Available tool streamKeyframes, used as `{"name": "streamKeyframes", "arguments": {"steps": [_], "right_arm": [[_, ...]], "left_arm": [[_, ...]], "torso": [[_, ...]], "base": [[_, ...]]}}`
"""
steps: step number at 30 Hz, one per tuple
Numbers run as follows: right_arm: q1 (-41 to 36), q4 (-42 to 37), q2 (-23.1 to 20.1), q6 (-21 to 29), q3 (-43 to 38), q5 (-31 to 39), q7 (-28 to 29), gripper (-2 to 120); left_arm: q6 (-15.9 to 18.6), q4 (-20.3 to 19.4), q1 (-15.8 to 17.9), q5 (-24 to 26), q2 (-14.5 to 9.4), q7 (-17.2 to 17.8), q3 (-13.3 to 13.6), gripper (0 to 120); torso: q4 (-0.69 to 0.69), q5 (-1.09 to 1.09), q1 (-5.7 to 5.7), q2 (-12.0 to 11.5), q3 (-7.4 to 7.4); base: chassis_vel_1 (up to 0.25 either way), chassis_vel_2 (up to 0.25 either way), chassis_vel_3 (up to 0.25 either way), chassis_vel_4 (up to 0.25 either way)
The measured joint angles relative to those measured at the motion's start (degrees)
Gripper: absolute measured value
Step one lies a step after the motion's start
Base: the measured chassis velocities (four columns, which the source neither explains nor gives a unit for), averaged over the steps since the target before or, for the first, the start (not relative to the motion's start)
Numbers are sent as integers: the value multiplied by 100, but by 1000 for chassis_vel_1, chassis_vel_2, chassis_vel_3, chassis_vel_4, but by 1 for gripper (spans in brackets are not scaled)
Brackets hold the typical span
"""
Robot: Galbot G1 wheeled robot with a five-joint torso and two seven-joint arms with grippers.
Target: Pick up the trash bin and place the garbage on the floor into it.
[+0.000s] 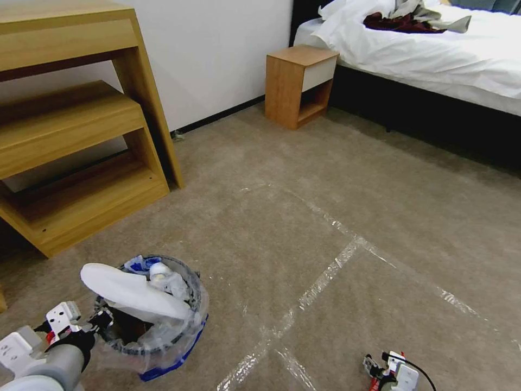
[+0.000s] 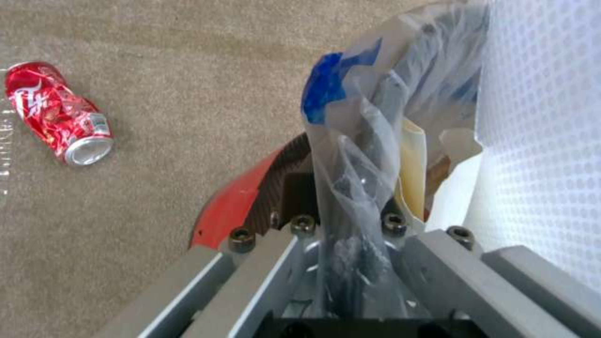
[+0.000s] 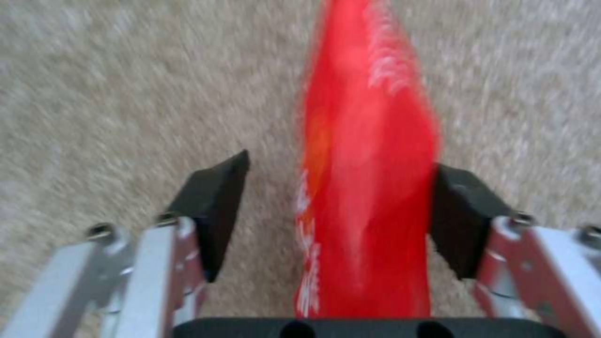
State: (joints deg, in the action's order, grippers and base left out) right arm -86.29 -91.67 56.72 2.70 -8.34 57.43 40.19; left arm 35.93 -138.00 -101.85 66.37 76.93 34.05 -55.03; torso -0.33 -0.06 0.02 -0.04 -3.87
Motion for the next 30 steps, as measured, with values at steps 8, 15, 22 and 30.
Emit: {"name": "streamKeyframes", "arguments": {"steps": [8,15,22,30], "right_arm": [[-67,-35,11,-16,-47,-63,12,26],[-55,19,41,-39,-37,-55,11,7],[8,140,79,-172,-14,-133,-61,0],[236,-142,122,-1340,-404,-748,-1217,0]], "left_arm": [[1,-71,-50,14,7,5,-22,0],[1,-90,-73,13,7,7,-39,0],[1,-120,-81,14,18,8,-55,0],[8,-146,-113,41,-6,11,-94,0]], "torso": [[-3,-3,0,0,1],[-3,-5,0,0,1],[-3,-5,0,1,1],[-4,-5,0,1,1]], "base": [[0,0,0,0],[0,0,0,0],[0,0,0,0],[0,0,0,0]]}}
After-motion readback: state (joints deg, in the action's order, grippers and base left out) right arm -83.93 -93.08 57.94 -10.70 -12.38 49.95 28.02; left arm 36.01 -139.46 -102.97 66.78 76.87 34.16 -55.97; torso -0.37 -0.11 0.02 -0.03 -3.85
